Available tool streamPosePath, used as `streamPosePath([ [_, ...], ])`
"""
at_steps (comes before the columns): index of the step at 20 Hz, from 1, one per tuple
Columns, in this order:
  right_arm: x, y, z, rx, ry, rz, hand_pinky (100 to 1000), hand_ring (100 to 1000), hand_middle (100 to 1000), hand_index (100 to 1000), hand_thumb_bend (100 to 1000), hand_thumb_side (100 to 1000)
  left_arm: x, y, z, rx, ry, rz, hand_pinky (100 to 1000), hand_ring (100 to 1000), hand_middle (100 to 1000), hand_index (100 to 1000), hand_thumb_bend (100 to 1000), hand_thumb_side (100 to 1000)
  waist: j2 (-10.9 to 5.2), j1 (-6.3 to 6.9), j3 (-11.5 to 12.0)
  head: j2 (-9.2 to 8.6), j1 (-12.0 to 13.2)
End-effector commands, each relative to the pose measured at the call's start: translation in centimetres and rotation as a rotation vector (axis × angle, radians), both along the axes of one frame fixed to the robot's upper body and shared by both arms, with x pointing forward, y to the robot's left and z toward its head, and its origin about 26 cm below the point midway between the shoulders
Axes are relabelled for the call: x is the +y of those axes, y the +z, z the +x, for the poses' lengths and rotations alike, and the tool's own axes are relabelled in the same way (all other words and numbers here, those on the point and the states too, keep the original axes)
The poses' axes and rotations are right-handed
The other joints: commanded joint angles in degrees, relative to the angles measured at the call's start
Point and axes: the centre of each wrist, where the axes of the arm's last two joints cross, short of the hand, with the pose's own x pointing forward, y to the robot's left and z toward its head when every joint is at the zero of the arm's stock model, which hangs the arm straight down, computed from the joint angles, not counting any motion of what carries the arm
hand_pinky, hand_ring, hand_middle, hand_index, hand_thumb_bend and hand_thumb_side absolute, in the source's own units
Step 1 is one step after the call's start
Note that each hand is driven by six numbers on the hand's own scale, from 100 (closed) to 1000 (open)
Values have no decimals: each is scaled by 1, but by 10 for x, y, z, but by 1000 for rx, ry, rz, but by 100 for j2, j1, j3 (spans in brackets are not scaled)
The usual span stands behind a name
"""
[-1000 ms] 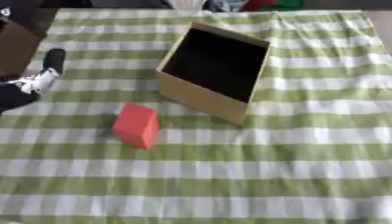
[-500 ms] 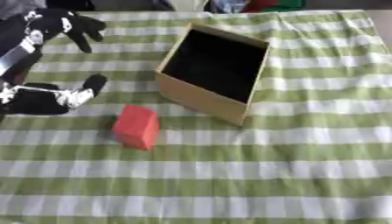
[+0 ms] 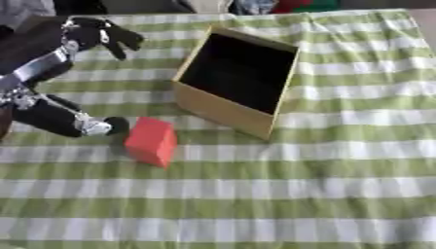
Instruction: Pick up objects on the table and place them in the box.
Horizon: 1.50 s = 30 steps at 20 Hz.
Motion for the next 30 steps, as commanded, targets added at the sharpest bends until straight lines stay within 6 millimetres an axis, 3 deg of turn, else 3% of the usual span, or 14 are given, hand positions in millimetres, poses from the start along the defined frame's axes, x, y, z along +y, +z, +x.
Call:
streamPosePath([
  [1, -2, 10, -4, -31, 3, -23, 876, 727, 717, 874, 100, 580, -10, 0, -3, 40, -21, 84, 934, 768, 804, 941, 753, 205, -138, 1, 17, 22, -2],
  [3, -2, 9, -4, -30, 3, -24, 876, 727, 717, 874, 100, 580, -16, -1, -3, 58, -34, 124, 933, 779, 810, 936, 776, 210, -145, 5, 27, 20, -11],
  [6, -2, 9, -4, -29, 4, -25, 876, 727, 717, 874, 100, 581, -21, 1, -3, 74, -48, 175, 933, 794, 819, 924, 754, 100, -148, 7, 38, 17, -13],
  [16, -1, 7, -4, -16, 8, -30, 877, 725, 717, 875, 100, 584, -22, 19, -2, 161, 12, 266, 925, 840, 865, 940, 703, 100, -148, 22, 102, 31, -31],
  [19, -2, 6, -5, -11, 8, -32, 877, 725, 717, 875, 100, 584, -21, 29, -3, 158, 54, 295, 898, 864, 885, 925, 651, 100, -149, 29, 120, 22, -46],
  [22, -2, 6, -5, -8, 6, -34, 877, 725, 717, 875, 100, 585, -20, 36, -3, 160, 75, 330, 895, 874, 895, 935, 679, 104, -149, 35, 135, 28, -58],
  [23, -2, 6, -5, -7, 5, -34, 877, 725, 717, 875, 100, 585, -19, 38, -3, 163, 80, 340, 893, 875, 895, 934, 701, 155, -149, 38, 142, 32, -59],
  [30, -2, 5, -5, -4, 4, -33, 878, 724, 717, 874, 100, 588, -16, 39, -2, 183, 110, 358, 877, 875, 898, 922, 719, 164, -148, 49, 164, 34, -55],
])
